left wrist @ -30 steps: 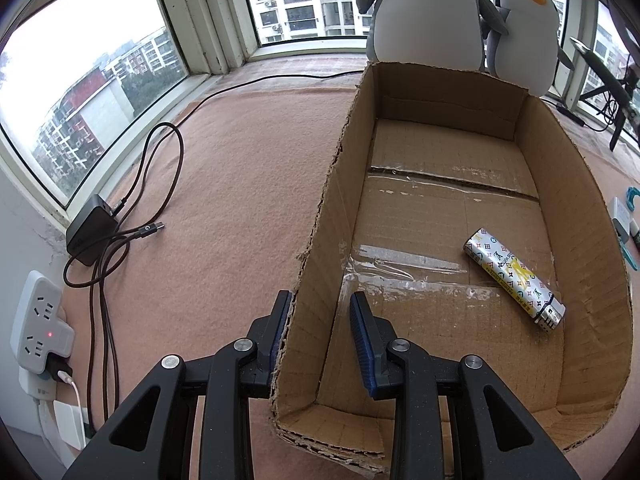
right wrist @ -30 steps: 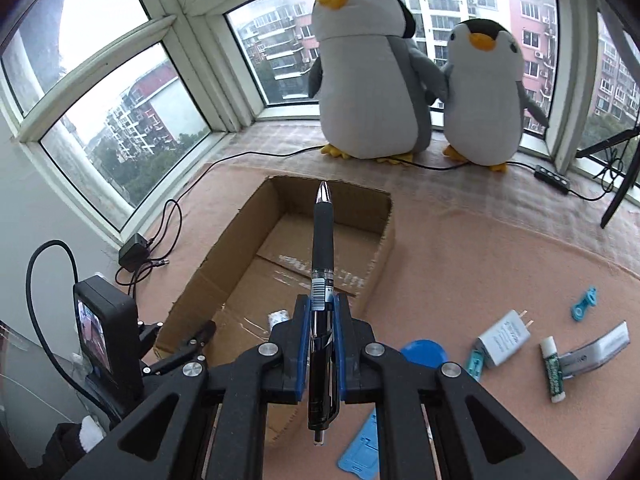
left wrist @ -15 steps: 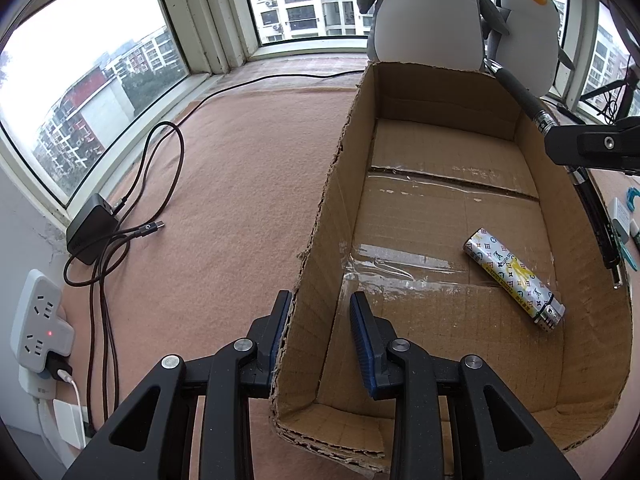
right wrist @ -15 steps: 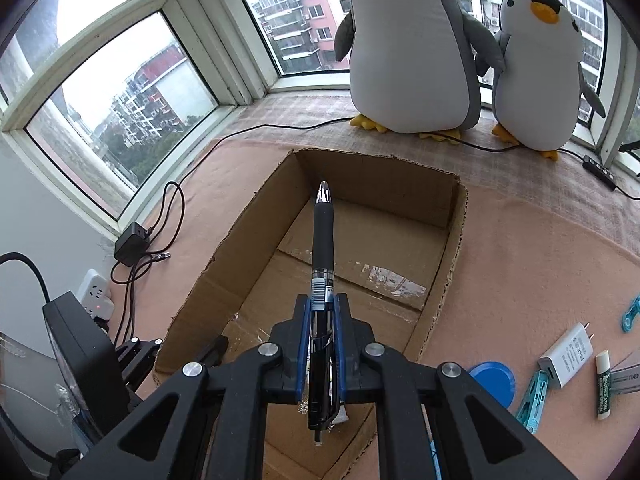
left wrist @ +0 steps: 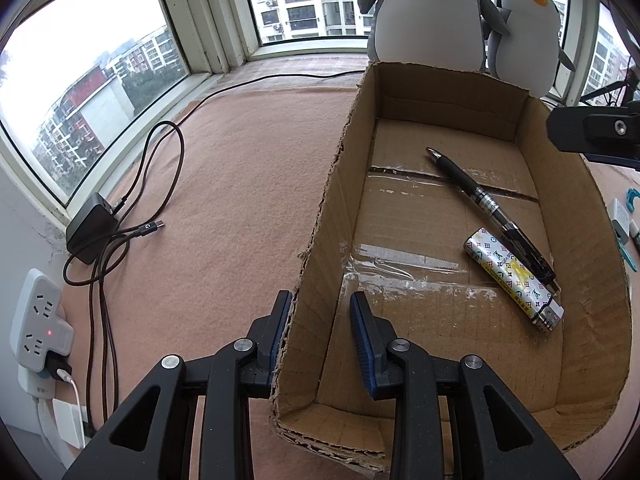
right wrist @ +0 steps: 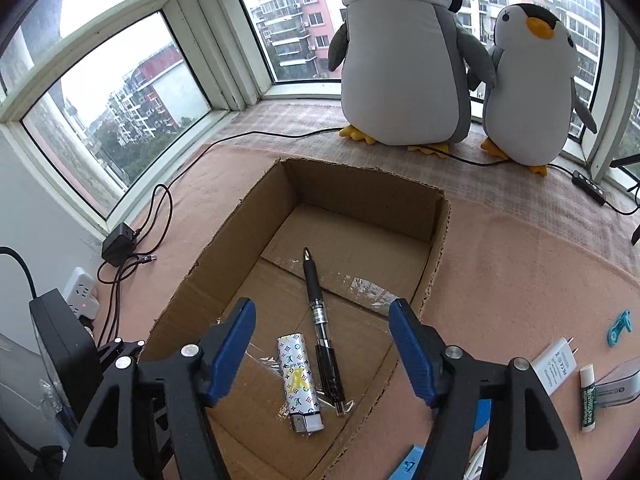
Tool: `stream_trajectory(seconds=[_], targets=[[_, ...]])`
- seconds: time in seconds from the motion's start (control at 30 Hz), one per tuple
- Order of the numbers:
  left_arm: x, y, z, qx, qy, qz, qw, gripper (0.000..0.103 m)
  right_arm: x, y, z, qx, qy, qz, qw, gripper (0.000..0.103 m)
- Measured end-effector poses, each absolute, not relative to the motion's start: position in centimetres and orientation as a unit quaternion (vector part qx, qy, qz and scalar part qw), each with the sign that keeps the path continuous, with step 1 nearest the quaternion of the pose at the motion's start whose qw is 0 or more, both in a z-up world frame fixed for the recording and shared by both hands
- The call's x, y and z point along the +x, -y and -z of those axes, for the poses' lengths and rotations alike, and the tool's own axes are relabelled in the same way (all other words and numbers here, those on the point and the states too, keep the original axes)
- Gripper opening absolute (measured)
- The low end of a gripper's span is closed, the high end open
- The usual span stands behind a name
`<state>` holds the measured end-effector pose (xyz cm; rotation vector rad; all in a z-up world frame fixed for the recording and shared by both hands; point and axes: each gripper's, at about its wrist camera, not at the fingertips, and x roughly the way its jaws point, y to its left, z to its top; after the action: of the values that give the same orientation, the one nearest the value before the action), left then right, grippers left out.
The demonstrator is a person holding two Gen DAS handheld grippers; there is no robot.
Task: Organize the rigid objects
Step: 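Move the right gripper to the white USB cable and grasp it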
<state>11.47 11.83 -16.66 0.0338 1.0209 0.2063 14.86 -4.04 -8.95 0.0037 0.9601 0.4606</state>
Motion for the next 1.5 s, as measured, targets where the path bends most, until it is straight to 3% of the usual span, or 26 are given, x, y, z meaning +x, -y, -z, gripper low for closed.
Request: stream_trajectory(seconds=[0.53, 0.83, 1.23, 1.3, 1.37, 1.43, 1.5], targets=[[11.5, -11.9, 16.6, 0.015, -0.489, -0.097, 0.867, 0.032, 9.8, 15.6, 7.2, 0.059, -0.469, -0.168, 0.865, 0.066], [11.5, -11.8, 16.6, 0.018, -0.488, -0.099, 0.867, 0.032, 8.0, 23.2, 9.0, 0.103, -0.488, -0.113, 0.859, 0.065], [11.5, -11.7, 16.6, 0.020, -0.489, -0.100, 0.866, 0.032, 7.4, 20.8, 12.4, 0.114, -0.515, -0.116, 0.842, 0.065], [11.4, -11.7, 16.6, 0.019, -0.489, -0.100, 0.867, 0.032, 7.7, 20.0, 13.0, 0.112, -0.521, -0.114, 0.839, 0.061], [11.4, -11.8, 16.6, 0.017, -0.488, -0.101, 0.867, 0.032, 8.1, 19.3, 13.6, 0.106, -0.528, -0.111, 0.835, 0.047], [11.4, -11.8, 16.5, 0.016, -0.488, -0.101, 0.867, 0.032, 8.2, 18.7, 14.1, 0.097, -0.535, -0.110, 0.832, 0.040], [11.4, -11.8, 16.5, 0.014, -0.487, -0.101, 0.867, 0.032, 8.2, 18.2, 14.6, 0.093, -0.541, -0.112, 0.828, 0.038]])
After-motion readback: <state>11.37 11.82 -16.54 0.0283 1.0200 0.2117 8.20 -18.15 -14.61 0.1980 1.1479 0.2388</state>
